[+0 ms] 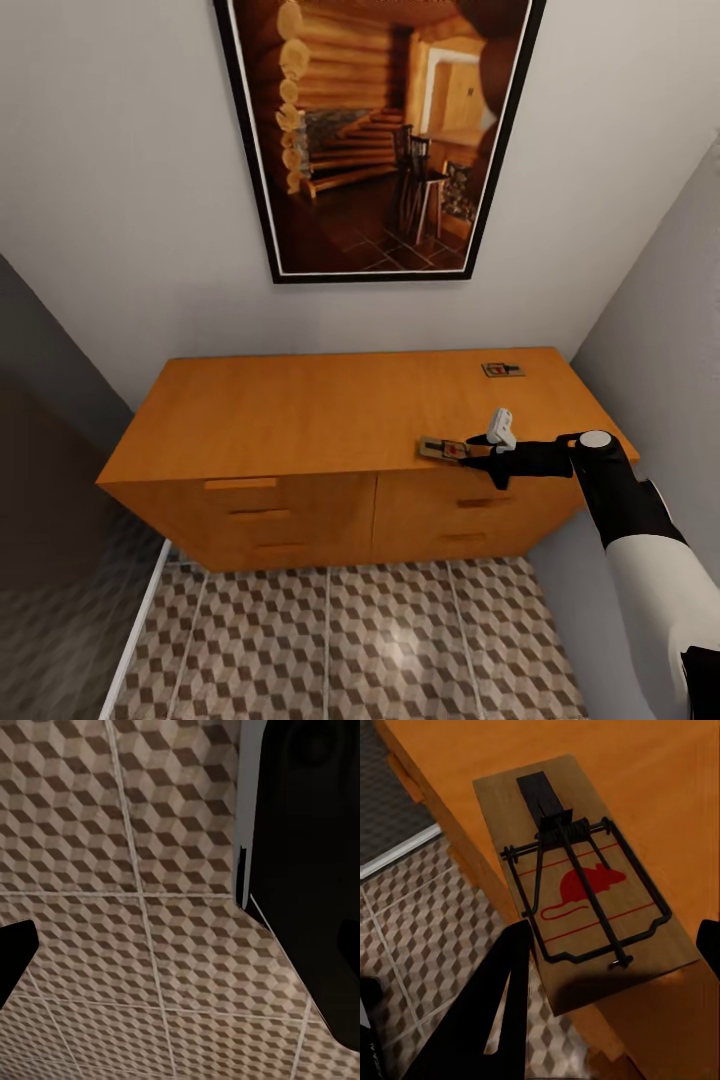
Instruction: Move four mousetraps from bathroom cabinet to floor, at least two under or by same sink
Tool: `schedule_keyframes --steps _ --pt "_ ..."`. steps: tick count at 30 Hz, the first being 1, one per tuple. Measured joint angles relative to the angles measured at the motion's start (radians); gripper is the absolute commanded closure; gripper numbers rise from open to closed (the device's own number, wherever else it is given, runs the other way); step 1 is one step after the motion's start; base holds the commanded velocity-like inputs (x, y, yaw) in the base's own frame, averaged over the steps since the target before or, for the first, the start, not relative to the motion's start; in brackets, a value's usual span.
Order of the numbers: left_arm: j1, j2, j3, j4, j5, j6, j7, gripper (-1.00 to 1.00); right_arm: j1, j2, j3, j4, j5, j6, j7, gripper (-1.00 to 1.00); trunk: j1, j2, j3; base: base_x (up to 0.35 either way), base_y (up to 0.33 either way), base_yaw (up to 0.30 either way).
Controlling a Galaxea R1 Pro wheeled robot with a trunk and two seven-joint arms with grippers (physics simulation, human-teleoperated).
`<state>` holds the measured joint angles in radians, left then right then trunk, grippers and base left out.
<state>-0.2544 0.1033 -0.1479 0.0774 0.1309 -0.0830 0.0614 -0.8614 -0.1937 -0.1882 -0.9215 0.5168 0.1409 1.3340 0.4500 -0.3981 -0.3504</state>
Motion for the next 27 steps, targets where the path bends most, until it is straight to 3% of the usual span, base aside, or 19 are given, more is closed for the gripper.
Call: schedule_keyframes --steps 27 --pt "0.000 0.000 0.000 0.000 0.000 0.000 0.001 -1.00 0.000 0.002 0.005 0.001 0.001 -0.001 -0.006 1.00 0.000 0.000 0.000 -0.258 0.000 0.000"
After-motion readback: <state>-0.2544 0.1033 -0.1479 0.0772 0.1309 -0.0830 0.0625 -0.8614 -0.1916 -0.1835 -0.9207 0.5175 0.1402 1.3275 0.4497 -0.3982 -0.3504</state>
